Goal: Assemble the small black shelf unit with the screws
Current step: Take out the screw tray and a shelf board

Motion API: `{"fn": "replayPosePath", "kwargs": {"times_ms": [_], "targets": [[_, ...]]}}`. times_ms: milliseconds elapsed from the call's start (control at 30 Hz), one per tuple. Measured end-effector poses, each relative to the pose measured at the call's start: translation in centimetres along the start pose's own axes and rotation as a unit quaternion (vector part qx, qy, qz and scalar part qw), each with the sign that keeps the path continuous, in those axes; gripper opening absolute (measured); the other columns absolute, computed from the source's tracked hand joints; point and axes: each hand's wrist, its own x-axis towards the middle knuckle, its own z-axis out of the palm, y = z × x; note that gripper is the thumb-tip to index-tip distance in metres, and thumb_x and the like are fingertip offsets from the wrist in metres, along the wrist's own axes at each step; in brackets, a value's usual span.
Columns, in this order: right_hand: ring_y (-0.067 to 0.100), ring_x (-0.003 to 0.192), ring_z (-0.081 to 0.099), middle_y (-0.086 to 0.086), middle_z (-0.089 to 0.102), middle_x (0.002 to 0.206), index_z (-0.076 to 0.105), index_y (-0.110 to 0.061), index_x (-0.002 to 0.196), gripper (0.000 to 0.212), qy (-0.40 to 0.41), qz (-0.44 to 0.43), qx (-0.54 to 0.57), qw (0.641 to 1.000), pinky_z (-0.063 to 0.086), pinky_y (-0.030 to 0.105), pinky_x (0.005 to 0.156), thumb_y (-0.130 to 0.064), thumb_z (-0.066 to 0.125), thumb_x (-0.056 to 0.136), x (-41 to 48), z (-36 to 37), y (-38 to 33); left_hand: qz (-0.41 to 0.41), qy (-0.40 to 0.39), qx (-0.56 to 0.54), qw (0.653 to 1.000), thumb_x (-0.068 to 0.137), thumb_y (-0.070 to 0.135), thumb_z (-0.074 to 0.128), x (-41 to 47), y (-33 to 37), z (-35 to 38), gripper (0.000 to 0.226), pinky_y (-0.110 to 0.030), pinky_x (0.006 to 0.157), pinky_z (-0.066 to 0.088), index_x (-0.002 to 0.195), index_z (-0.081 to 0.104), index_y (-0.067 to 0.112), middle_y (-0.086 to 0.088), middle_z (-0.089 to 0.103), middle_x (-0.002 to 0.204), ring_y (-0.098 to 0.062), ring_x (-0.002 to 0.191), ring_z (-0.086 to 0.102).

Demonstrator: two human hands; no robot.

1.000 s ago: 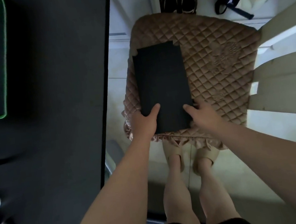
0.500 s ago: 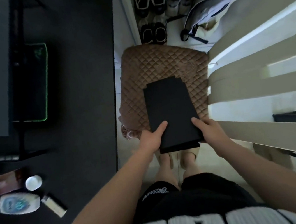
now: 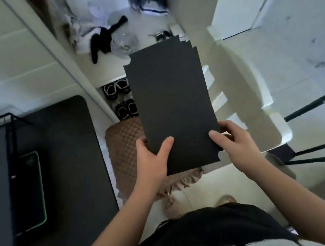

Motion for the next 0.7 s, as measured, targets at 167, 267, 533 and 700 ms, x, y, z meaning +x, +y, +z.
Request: {"fn": "replayPosePath", "kwargs": {"times_ms": [167, 267, 533, 700], "targets": [[0.016, 0.094, 0.071, -0.008, 0.072, 0.104, 0.064, -0.029, 0.111, 0.027, 0.065, -0.046, 0.054, 0.995, 0.056, 0.03, 0.081, -0.044, 0.066, 0.088, -1.7, -5.7, -3.2, 0.101, -0.042, 0.033, 0.993, 0.081, 0.045, 0.077, -0.1, 5.8, 4.9, 0.051, -0.003, 0.072, 0.048, 0.119, 0.045, 0.031, 0.016, 0.06, 0.113, 0.016, 0.096, 0.058], [0.015, 0.095, 0.07, -0.007, 0.072, 0.106, 0.063, -0.025, 0.113, 0.037, 0.101, -0.062, 0.101, 0.988, 0.054, 0.026, 0.074, -0.046, 0.066, 0.082, -2.9, -10.1, -3.0, 0.14, -0.068, 0.032, 0.987, 0.073, 0.043, 0.077, -1.3, 8.2, 9.5, 0.046, -0.002, 0.066, 0.046, 0.107, 0.047, 0.035, 0.017, 0.062, 0.104, 0.016, 0.09, 0.06], [-0.002, 0.08, 0.065, -0.018, 0.072, 0.089, 0.064, -0.028, 0.107, 0.032, 0.203, -0.067, 0.11, 0.971, 0.048, 0.012, 0.065, -0.051, 0.058, 0.086, -5.4, -23.1, 2.0, 0.14, -0.143, 0.011, 0.98, 0.06, 0.054, 0.076, -6.0, 9.2, 24.2, 0.056, -0.007, 0.064, 0.048, 0.104, 0.049, 0.032, 0.029, 0.066, 0.096, 0.008, 0.085, 0.066], [0.003, 0.071, 0.061, -0.017, 0.069, 0.083, 0.065, -0.027, 0.109, 0.028, 0.212, -0.028, 0.114, 0.97, 0.046, 0.02, 0.059, -0.046, 0.056, 0.091, -5.1, -32.1, 6.8, 0.117, -0.15, 0.035, 0.981, 0.064, 0.055, 0.076, -8.4, 7.2, 34.1, 0.055, -0.008, 0.064, 0.049, 0.105, 0.049, 0.031, 0.02, 0.068, 0.096, 0.007, 0.086, 0.066]]}}
